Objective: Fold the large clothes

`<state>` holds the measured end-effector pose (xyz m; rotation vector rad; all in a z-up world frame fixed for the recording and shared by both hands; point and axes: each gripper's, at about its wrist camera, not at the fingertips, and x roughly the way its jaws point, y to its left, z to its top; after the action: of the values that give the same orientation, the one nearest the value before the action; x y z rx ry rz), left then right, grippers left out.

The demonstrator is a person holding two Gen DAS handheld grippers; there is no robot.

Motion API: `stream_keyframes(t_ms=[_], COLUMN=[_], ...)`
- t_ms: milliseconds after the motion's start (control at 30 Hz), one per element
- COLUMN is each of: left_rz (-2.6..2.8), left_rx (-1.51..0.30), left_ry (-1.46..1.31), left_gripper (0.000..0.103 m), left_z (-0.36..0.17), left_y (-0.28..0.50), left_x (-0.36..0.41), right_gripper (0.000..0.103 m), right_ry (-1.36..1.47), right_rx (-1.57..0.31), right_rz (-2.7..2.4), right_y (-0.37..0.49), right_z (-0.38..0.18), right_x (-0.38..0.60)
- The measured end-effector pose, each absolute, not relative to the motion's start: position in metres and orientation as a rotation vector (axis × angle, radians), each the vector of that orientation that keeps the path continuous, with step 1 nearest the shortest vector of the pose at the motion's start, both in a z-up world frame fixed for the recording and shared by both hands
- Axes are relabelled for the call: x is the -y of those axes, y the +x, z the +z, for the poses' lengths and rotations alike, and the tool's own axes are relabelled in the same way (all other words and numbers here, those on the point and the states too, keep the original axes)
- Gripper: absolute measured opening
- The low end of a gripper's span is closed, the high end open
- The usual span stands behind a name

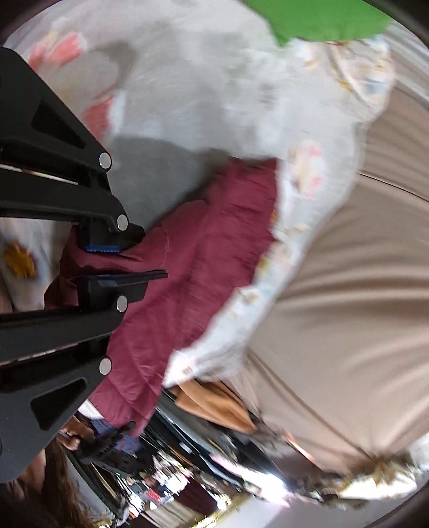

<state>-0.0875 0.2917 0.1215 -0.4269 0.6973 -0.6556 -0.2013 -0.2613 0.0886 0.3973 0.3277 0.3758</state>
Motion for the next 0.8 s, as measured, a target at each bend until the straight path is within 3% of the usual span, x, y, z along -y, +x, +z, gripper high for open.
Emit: stream_keyframes(t_ms=[200,367,600,800], left_rz=[-0.654,-0.544,-0.274,-0.238], left_rx=[-0.526,-0.552,-0.793,-0.906], left_ry=[-0.443,-0.337,-0.228,-0.347], left_gripper=[0.007,0.007,0.008,0.016], left_z=[0.178,0.184,0.092,0.008], left_y=[-0.096,-0.021,0.151,0.215], left_x=[-0.302,-0.272,-0.21,-0.205], right_gripper=[0.004,0.004,0.004,0.009], right_ry=[0.441,0.45,0.638,0.687], right_rx=[-0.147,-0.184,-0.471,-0.701], right_rz=[0.381,0.338,0.217,0.053], right_y=[-0.214,-0.138,0.049,0.137], right_z=[0.137,0.155,0.09,-0.006], right_x=[0.275,0.285,0.31,0.325])
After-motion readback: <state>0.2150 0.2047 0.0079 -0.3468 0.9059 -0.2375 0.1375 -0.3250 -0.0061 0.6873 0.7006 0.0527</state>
